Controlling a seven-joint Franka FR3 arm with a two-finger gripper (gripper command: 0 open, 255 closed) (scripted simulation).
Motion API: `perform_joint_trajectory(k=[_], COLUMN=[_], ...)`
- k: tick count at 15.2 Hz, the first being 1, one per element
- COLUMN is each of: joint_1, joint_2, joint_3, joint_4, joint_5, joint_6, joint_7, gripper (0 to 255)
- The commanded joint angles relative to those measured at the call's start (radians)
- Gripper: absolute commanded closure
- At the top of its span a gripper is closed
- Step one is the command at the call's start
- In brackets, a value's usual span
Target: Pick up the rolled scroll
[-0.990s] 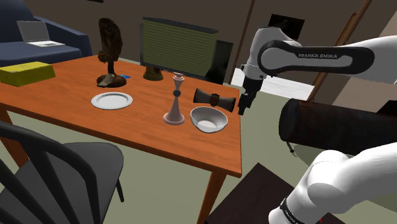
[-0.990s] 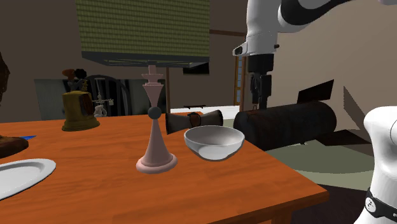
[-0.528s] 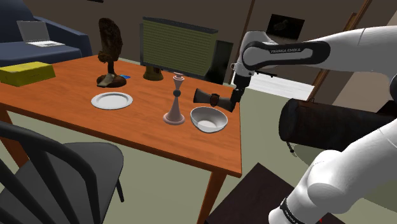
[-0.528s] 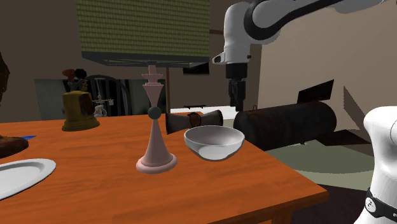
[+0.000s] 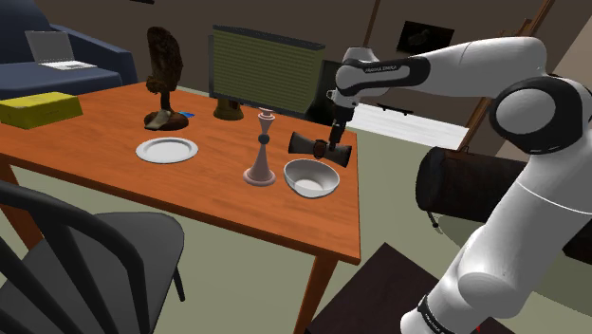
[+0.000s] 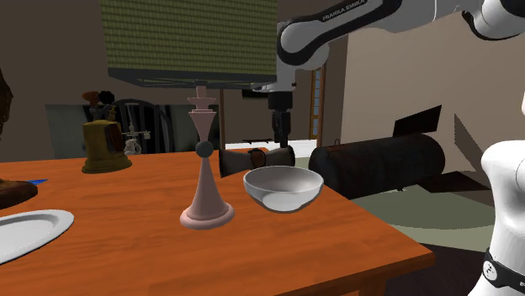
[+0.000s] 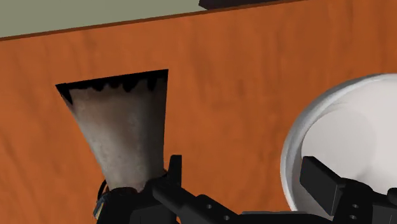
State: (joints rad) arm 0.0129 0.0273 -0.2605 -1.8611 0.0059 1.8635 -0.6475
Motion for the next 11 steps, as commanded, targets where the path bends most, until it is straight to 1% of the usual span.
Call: perform_joint_trajectory(k=[1,5,9,10,11], joint_1=[-0.010,-0.044,-0.093,-0.098,-0.097], joint_2=[0.083,0.263,0.463,0.482,0.482], joint_3=[-0.007,-0.005,0.014,0.016,0.017], joint_4=[0.082,0.295,0.566,0.594,0.580], joint_5=[0.031,0.094,0.149,0.153,0.153], joint_6=[-0.004,-0.048,-0.128,-0.137,-0.123], joint_7=[-0.060,-0.162,-0.242,-0.248,-0.248], gripper=[0,0,0,0,0])
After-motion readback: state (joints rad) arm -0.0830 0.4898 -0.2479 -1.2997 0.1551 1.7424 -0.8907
